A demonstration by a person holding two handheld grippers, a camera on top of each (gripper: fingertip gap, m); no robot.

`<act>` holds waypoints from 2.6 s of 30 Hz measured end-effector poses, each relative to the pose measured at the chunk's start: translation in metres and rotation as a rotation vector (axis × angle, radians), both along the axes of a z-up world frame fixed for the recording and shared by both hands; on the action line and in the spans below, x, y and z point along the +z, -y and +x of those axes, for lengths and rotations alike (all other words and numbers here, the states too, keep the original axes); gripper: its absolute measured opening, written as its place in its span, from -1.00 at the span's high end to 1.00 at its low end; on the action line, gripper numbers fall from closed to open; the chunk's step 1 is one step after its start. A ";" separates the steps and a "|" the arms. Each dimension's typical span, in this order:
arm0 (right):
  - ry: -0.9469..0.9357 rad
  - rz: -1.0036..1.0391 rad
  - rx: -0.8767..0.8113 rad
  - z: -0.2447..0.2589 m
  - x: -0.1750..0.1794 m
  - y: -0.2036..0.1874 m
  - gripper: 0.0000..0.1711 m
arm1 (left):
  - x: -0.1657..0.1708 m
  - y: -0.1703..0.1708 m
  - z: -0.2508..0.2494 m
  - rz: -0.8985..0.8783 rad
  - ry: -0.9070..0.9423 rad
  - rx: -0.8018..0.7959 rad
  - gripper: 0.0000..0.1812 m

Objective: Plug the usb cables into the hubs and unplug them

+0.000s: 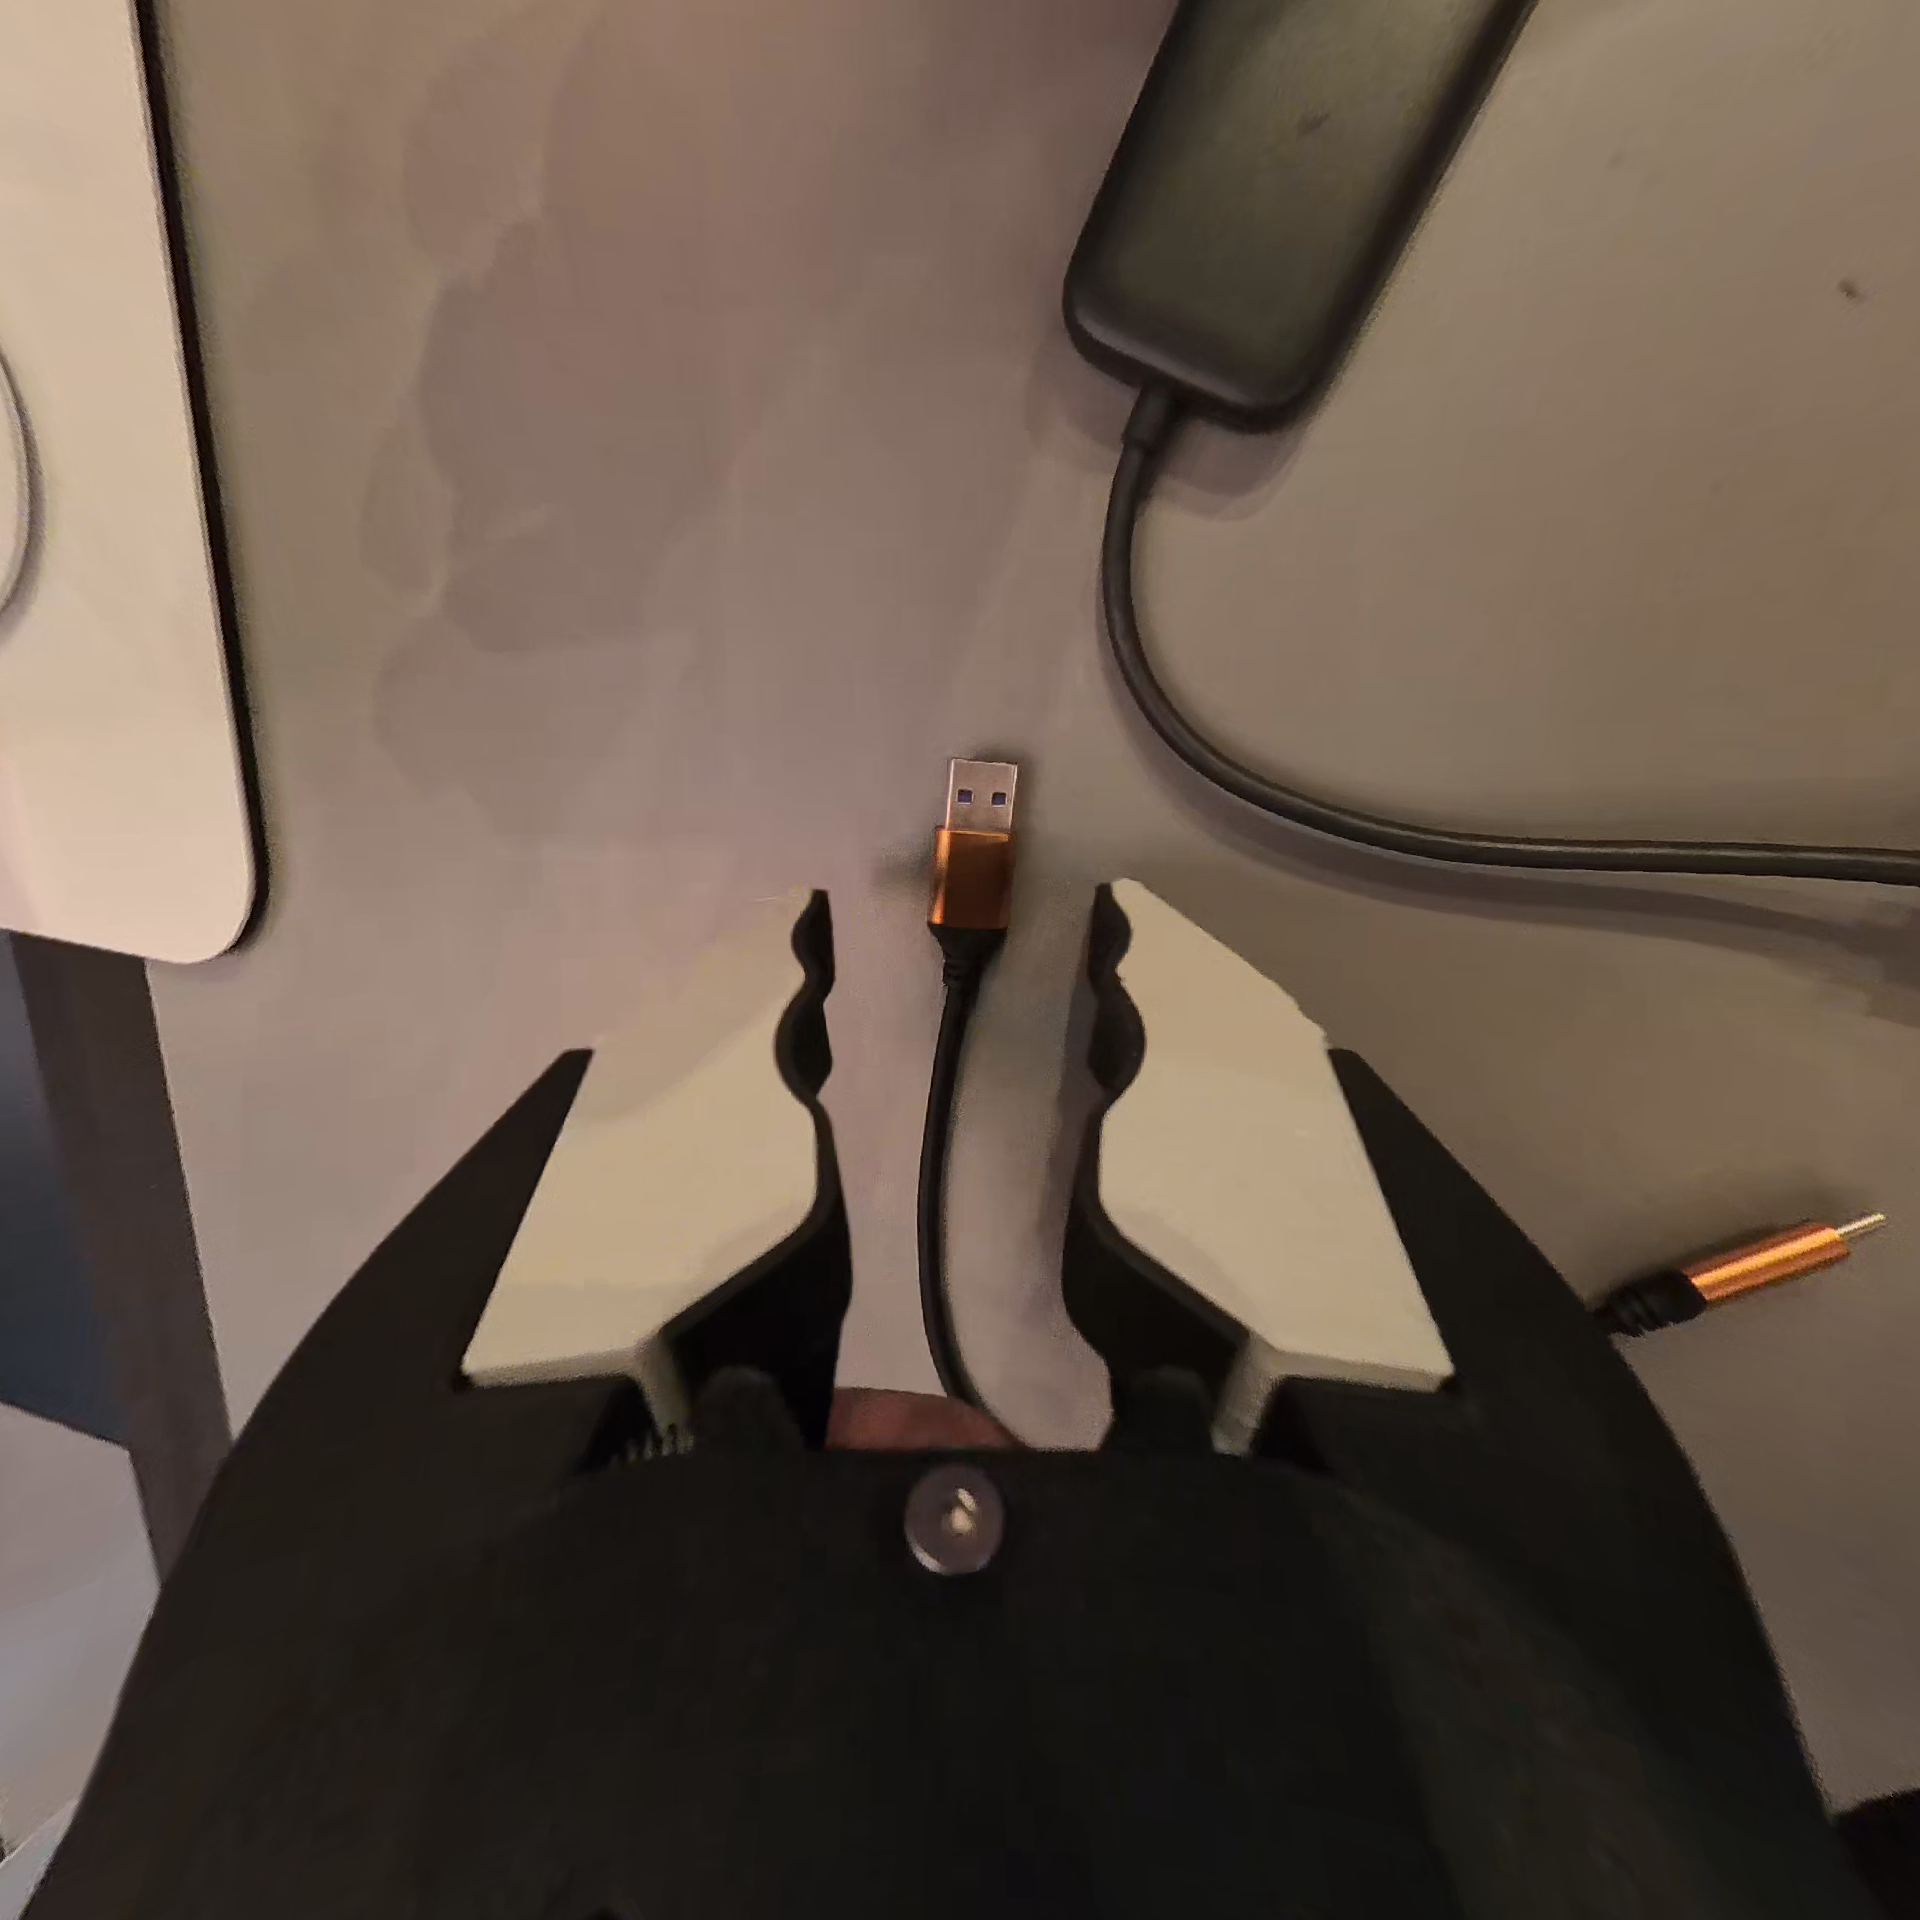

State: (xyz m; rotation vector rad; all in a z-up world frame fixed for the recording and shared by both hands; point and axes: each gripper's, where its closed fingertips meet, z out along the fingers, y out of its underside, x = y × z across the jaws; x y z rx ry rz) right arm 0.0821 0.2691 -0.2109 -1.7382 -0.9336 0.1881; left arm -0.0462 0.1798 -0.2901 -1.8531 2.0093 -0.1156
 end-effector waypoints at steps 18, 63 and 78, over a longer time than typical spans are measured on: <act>-0.056 -0.003 -0.003 0.008 0.013 0.000 0.77 | -0.002 0.035 0.098 -0.020 0.123 -0.211 0.42; -0.018 -0.180 0.032 -0.010 -0.007 0.010 0.62 | -0.007 -0.078 0.056 -0.122 0.298 0.575 0.49; -0.548 -0.576 0.140 -0.041 -0.001 0.026 0.25 | 0.069 -0.067 0.066 0.131 0.711 0.497 0.50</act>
